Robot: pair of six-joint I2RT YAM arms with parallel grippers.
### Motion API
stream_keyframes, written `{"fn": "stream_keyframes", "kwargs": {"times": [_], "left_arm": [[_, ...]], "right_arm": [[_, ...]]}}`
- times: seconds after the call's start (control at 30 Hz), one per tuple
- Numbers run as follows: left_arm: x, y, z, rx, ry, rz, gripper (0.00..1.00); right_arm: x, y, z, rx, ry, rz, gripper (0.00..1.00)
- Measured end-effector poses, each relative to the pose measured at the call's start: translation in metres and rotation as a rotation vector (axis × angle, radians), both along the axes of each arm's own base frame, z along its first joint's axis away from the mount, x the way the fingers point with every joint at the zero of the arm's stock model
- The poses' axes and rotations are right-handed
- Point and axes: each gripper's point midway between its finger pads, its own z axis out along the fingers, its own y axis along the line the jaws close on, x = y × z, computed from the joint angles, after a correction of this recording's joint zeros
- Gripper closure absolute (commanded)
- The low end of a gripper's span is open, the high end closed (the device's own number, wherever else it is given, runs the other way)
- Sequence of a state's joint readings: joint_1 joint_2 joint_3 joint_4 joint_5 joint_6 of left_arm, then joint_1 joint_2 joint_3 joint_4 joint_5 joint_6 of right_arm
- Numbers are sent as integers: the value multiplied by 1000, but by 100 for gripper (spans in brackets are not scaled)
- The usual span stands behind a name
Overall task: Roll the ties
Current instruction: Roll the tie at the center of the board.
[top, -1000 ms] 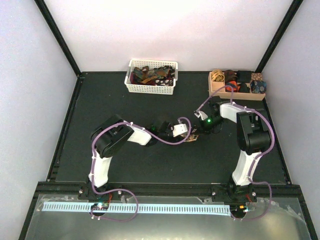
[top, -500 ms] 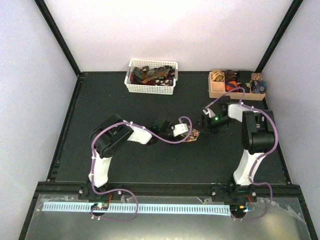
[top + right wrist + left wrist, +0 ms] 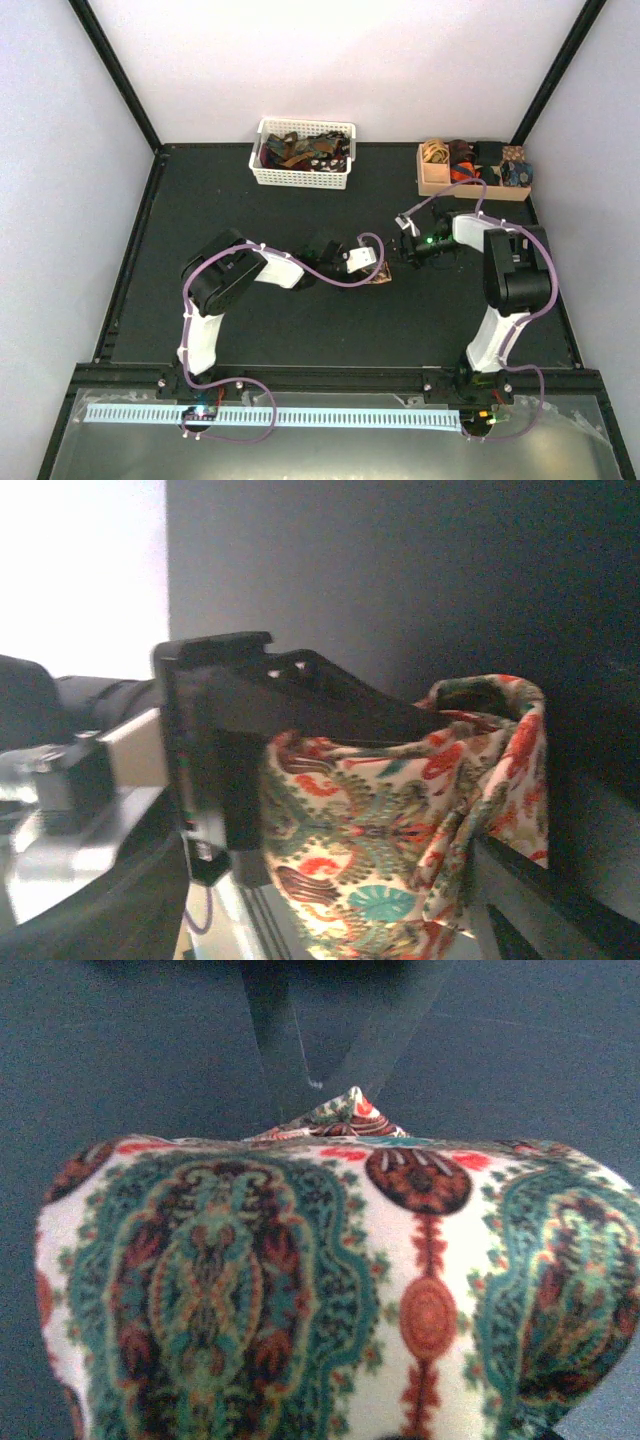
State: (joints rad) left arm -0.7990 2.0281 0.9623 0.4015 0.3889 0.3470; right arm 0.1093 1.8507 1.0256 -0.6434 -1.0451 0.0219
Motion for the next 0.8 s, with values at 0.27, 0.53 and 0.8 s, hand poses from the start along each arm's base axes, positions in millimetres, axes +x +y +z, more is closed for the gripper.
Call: {"fn": "stream_keyframes", "kwargs": {"times": [0.27, 0.53, 0.8], "left_arm": [[0, 0, 0, 0, 0, -1, 70], [0, 0, 0, 0, 0, -1, 69], [0, 0, 0, 0, 0, -1, 69]], "right_arm": [[-2, 2, 9, 24, -35, 1, 15], [-7, -12, -22, -120, -12, 0, 7], [-12, -9, -23, -95, 23, 11, 24]]}}
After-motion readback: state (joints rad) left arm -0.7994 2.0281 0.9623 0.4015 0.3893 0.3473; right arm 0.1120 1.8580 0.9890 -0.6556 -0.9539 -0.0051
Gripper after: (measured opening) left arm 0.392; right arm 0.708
